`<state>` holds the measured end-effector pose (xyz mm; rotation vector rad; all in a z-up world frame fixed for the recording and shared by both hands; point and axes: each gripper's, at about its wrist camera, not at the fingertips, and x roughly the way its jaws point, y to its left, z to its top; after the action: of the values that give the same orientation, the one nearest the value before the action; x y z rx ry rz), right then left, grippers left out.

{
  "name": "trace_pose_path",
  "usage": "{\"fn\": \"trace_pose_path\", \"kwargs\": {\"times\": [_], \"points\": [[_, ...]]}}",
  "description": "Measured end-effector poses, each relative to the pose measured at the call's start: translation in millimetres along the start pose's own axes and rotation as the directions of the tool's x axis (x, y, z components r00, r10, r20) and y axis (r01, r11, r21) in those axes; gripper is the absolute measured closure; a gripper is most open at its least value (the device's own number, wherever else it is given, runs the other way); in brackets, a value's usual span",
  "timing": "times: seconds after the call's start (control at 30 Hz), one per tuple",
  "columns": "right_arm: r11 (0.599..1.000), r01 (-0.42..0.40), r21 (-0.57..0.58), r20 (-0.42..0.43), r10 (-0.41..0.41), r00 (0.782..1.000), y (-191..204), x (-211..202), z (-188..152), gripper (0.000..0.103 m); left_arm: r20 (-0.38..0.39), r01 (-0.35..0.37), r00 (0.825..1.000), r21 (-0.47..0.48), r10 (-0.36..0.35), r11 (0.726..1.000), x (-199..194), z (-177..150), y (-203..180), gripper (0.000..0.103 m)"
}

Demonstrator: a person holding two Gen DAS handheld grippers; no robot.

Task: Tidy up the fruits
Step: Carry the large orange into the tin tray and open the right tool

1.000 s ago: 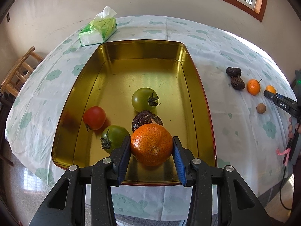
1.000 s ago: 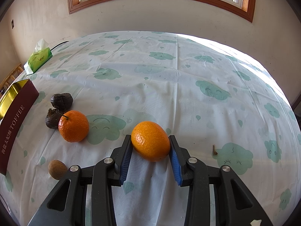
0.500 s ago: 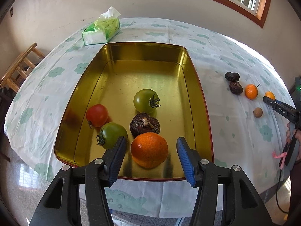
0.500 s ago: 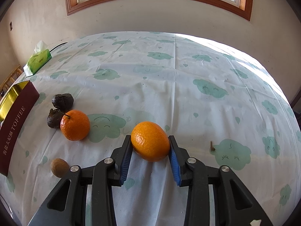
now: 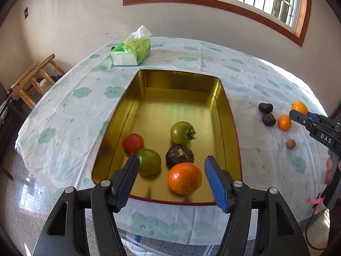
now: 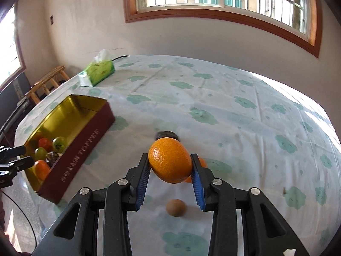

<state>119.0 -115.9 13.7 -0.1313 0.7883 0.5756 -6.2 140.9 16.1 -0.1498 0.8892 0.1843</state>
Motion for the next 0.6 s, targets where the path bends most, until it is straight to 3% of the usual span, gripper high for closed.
{"fn": "trace_pose_path", "kwargs": {"times": [0.27,0.6], "points": [[0.964,-0.198,-0.180,-0.061,0.190,0.980,106.8,28.9,19.6,0.069,0.003,-0.084,0.996,-0.092,0.085,0.992,-8.4,-2.6,44.7,0.036],[0.933,-0.251,-0.259,-0.165,0.213,0.963,157.8,64.6,9.3,0.068,-0.041,-0.117,0.993,-0.129,0.112,0.985,-3.4,-13.9,67.8,0.036]]}}
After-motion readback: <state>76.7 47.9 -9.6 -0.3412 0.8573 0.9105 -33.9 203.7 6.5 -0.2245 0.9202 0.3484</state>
